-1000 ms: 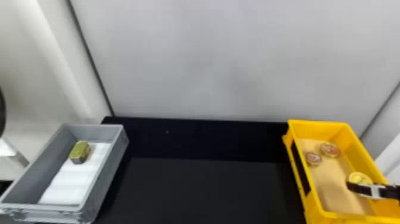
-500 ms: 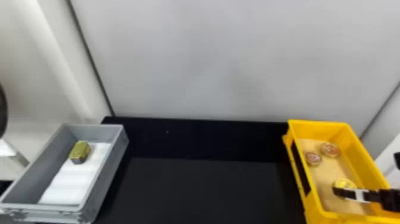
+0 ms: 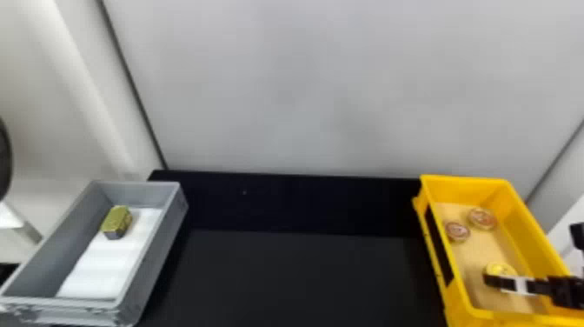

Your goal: Pick up the round yellow can and place it in the yellow rectangular box

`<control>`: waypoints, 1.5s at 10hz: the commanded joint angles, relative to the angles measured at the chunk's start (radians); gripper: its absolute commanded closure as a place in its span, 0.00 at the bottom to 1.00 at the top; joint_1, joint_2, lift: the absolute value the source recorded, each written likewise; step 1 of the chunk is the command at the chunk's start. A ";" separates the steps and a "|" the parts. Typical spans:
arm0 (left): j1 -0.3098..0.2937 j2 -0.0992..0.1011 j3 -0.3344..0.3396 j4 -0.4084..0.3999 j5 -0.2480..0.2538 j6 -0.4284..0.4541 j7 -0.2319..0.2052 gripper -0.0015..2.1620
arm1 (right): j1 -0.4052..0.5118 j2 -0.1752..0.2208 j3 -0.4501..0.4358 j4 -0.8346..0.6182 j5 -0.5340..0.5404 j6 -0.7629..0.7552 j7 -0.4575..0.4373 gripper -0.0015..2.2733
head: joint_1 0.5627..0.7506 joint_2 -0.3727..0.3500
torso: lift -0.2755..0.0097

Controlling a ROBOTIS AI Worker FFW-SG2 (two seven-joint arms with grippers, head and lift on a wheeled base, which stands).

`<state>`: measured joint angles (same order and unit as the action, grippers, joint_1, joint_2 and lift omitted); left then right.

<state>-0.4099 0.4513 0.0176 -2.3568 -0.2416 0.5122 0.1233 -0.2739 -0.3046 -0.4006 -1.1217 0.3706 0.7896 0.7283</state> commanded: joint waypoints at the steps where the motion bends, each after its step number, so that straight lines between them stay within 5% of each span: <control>1: -0.004 0.000 -0.004 0.002 0.001 -0.001 -0.002 0.04 | -0.005 -0.008 0.000 0.017 -0.011 -0.001 -0.009 0.34 | 0.53 0.59 | 0.93; 3: -0.006 -0.002 -0.007 0.004 -0.001 -0.001 -0.002 0.04 | -0.008 -0.013 -0.001 0.019 -0.021 0.004 -0.013 0.32 | 0.53 0.59 | 0.93; 5: -0.006 -0.003 -0.007 0.004 0.001 -0.001 0.001 0.04 | -0.008 -0.013 -0.001 -0.001 -0.033 0.021 -0.041 0.16 | 0.53 0.59 | 0.93; 9: -0.004 -0.003 -0.002 0.004 0.001 -0.001 -0.004 0.04 | -0.002 -0.010 0.020 -0.067 -0.062 0.053 -0.098 0.08 | 0.53 0.59 | 0.93; 13: 0.002 -0.011 -0.001 0.004 0.001 0.000 -0.005 0.04 | 0.068 -0.011 0.020 -0.532 -0.079 0.187 -0.113 0.06 | 0.53 0.59 | 0.93; 15: 0.002 -0.012 0.001 0.004 0.001 0.002 -0.005 0.04 | 0.030 -0.011 0.039 -0.767 -0.079 0.191 -0.150 0.07 | 0.53 0.59 | 0.93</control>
<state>-0.4088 0.4400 0.0187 -2.3531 -0.2408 0.5133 0.1184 -0.2167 -0.3153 -0.3768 -1.7212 0.2891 0.9730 0.5997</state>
